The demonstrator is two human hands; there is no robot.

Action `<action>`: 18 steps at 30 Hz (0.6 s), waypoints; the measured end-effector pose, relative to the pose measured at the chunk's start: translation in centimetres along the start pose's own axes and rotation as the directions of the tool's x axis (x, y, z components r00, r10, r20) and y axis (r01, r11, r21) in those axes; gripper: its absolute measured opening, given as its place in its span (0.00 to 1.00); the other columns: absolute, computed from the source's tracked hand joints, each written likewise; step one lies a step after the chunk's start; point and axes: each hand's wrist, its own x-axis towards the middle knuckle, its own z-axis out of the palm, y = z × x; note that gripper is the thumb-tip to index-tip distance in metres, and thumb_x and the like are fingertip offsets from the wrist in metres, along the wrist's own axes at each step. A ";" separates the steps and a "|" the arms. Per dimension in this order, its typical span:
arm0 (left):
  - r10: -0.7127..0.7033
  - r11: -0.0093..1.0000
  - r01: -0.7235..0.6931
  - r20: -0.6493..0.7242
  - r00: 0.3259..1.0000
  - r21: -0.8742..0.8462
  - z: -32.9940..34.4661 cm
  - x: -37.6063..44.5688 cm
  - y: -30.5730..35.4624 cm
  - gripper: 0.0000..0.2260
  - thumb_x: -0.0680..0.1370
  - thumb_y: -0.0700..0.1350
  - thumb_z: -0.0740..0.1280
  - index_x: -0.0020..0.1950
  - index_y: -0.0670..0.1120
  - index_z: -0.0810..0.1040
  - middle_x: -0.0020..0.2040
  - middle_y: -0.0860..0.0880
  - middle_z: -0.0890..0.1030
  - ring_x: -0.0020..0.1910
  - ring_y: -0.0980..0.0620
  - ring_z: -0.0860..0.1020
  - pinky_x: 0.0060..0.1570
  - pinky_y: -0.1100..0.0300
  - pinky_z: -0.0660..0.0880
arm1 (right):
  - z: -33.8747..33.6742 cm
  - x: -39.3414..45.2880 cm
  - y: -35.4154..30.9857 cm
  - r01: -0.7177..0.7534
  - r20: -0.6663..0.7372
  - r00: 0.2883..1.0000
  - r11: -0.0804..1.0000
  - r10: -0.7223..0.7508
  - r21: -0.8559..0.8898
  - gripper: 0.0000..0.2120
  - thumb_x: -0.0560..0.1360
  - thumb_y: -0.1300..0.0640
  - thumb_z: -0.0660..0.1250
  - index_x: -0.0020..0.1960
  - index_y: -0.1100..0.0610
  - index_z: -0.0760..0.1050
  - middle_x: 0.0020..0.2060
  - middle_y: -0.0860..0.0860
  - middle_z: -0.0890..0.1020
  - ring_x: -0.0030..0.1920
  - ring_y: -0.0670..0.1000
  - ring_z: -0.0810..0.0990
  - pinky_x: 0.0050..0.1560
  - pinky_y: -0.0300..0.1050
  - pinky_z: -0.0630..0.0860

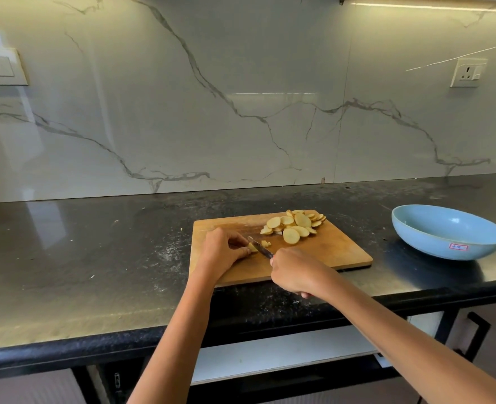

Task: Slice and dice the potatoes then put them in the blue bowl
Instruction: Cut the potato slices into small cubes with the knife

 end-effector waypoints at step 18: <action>-0.030 0.999 0.030 -0.023 0.999 -0.013 0.5 0.2 -0.1 0.04 0.69 0.42 0.75 0.42 0.45 0.84 0.41 0.50 0.84 0.40 0.57 0.79 0.41 0.67 0.74 | -1.1 -0.1 -0.4 -0.073 0.225 0.973 0.991 0.047 0.109 0.19 0.79 0.64 0.50 0.69 0.65 0.60 0.31 0.52 0.68 0.24 0.44 0.62 0.19 0.34 0.60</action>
